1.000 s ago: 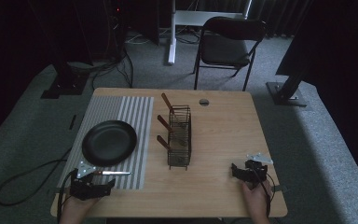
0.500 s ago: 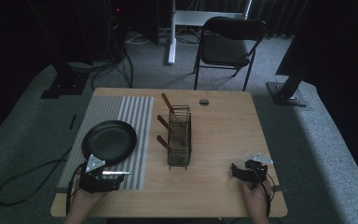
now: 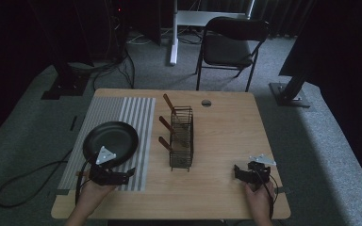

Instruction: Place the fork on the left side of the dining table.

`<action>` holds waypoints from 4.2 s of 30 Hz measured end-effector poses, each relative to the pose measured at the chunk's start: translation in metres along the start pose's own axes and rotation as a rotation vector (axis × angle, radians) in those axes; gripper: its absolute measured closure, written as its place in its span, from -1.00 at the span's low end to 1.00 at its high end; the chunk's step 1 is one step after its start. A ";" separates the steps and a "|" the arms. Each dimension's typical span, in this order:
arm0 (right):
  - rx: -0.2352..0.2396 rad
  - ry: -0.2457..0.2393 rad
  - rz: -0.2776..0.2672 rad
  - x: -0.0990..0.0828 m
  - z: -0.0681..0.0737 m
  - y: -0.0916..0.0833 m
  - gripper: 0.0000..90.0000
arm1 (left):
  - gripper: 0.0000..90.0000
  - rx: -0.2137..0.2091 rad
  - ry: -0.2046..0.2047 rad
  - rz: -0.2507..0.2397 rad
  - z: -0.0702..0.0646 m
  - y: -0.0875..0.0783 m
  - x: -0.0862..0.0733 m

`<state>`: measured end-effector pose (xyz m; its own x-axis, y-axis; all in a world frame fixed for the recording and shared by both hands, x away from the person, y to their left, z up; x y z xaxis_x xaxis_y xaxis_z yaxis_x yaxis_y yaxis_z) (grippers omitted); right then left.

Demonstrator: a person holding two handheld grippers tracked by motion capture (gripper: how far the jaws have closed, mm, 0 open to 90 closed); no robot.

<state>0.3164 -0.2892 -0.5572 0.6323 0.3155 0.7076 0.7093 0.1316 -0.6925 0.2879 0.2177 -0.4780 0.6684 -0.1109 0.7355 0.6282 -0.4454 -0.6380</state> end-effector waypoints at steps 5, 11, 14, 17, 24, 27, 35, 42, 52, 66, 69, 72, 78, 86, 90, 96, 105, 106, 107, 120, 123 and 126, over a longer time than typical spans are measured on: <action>0.000 -0.001 0.000 0.000 0.000 0.000 -0.72 | -0.98 -0.022 0.007 -0.028 -0.004 0.002 0.011; 0.000 -0.001 -0.001 0.000 0.000 0.000 -0.71 | -0.98 -0.014 0.018 -0.038 -0.006 0.007 0.022; 0.000 -0.001 -0.001 0.000 0.000 0.000 -0.71 | -0.98 -0.019 0.010 -0.048 -0.006 0.009 0.027; 0.000 -0.001 -0.001 0.000 0.000 0.000 -0.72 | -0.98 -0.024 0.006 -0.051 -0.006 0.010 0.031; 0.000 -0.001 -0.001 0.000 0.000 0.000 -0.71 | -0.98 -0.035 0.009 -0.070 -0.013 0.011 0.041; 0.000 -0.001 -0.001 0.000 0.000 0.000 -0.71 | -0.98 -0.051 0.001 -0.076 -0.014 0.010 0.046; 0.000 -0.001 -0.001 0.000 0.000 0.000 -0.71 | -0.98 -0.056 0.034 -0.089 -0.021 0.012 0.063; 0.000 -0.001 -0.001 0.000 0.000 0.000 -0.71 | -0.98 -0.054 0.027 -0.096 -0.025 0.018 0.080; -0.001 -0.003 -0.002 0.000 0.000 0.000 -0.71 | -0.98 -0.082 0.015 -0.098 -0.029 0.025 0.107; 0.000 0.000 -0.002 0.000 0.000 0.000 -0.71 | -0.88 -0.115 -0.019 -0.065 -0.045 0.046 0.143; 0.000 -0.001 -0.001 0.000 0.000 0.000 -0.71 | -0.88 -0.116 -0.031 -0.049 -0.047 0.051 0.144; 0.000 -0.001 -0.001 0.000 0.000 0.000 -0.71 | -0.66 -0.161 -0.046 -0.049 -0.049 0.056 0.144; 0.000 -0.001 -0.002 0.000 0.000 0.000 -0.71 | -0.47 -0.195 -0.031 -0.016 -0.053 0.071 0.140; 0.000 0.000 -0.001 0.000 0.000 0.000 -0.71 | 0.03 -0.240 -0.072 -0.020 -0.055 0.082 0.137; 0.000 0.000 -0.001 0.000 0.000 0.000 -0.71 | 0.20 -0.278 -0.100 -0.005 -0.055 0.089 0.134; 0.000 0.000 -0.001 0.000 0.000 0.000 -0.71 | 0.34 -0.314 -0.113 -0.007 -0.055 0.092 0.133; 0.000 0.000 -0.002 0.000 0.000 0.000 -0.71 | 0.65 -0.312 -0.142 -0.013 -0.055 0.092 0.130; 0.000 0.000 -0.002 0.000 0.000 0.000 -0.71 | 0.65 -0.312 -0.143 -0.015 -0.056 0.092 0.129; 0.000 0.000 -0.002 0.000 0.000 0.000 -0.71 | 0.65 -0.312 -0.143 -0.015 -0.056 0.092 0.129; 0.000 0.000 -0.002 0.000 0.000 0.000 -0.71 | 0.79 -0.385 -0.154 -0.064 -0.055 0.081 0.127; 0.000 0.000 -0.002 0.000 0.000 0.000 -0.71 | 0.79 -0.393 -0.150 -0.085 -0.058 0.076 0.130; 0.000 0.000 -0.002 0.000 0.000 0.000 -0.71 | 0.79 -0.398 -0.136 -0.106 -0.060 0.070 0.134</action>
<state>0.3164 -0.2893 -0.5573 0.6309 0.3154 0.7089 0.7106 0.1321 -0.6911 0.3976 0.1184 -0.4099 0.6717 0.0602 0.7383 0.5115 -0.7587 -0.4034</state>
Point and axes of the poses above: each handheld gripper's, and its own axes: y roughly forward along the jaws, x roughly out of its top, z roughly to its left, the point moved 1 cm from there along y, roughly forward along the jaws, and after that the axes turned 12 degrees about -y, right-handed, at the moved point
